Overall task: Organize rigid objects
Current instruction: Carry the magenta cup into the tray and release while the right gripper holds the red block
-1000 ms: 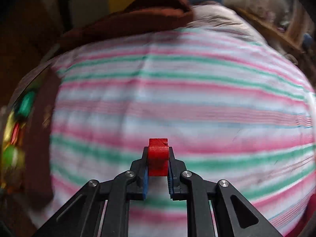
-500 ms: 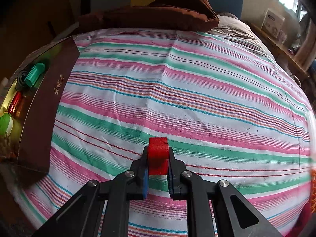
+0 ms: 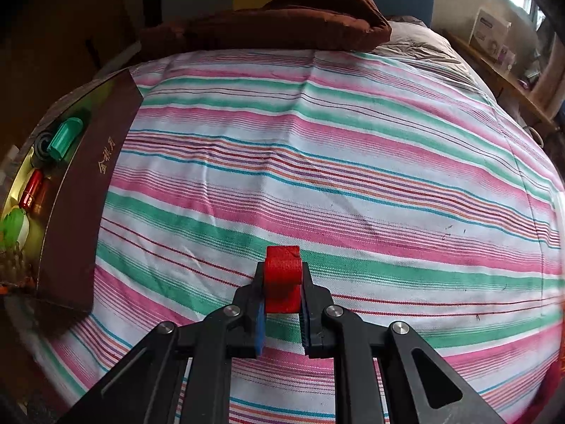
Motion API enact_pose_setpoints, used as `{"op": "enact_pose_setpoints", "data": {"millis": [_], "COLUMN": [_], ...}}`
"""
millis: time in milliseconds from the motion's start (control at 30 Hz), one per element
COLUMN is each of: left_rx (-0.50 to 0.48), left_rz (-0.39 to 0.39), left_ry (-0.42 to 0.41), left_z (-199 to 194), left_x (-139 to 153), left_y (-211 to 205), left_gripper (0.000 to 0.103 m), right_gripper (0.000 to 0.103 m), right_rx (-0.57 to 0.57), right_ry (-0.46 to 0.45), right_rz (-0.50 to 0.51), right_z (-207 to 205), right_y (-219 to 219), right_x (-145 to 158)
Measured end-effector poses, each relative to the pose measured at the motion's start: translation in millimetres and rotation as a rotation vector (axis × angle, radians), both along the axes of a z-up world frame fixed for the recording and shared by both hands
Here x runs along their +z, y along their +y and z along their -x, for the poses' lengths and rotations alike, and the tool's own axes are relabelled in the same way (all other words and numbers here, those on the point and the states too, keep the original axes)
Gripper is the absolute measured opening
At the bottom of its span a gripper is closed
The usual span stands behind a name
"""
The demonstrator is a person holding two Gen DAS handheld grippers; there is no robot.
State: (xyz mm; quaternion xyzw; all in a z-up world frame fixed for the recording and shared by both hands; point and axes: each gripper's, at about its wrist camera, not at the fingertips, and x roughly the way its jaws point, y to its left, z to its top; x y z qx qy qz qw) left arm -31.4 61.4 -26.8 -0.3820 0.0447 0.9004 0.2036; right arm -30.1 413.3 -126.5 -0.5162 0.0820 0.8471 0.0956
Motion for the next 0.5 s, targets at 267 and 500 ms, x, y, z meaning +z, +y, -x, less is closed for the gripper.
{"op": "enact_pose_setpoints", "data": {"millis": [267,500], "left_rx": [0.024,0.077], "left_rz": [0.016,0.031], "left_ry": [-0.001,-0.011], "left_z": [-5.2,-4.8], "left_x": [-3.7,-8.9], "left_y": [-9.2,-29.4], "left_gripper": [0.031,0.031], "right_gripper": [0.015,0.015], "right_rx": [0.004,0.015], "right_ry": [-0.003,-0.005], "right_rz": [-0.011,-0.027], "right_z": [-0.7,0.4], "right_y": [-1.3,-3.0], "right_x": [-0.6,-0.1]}}
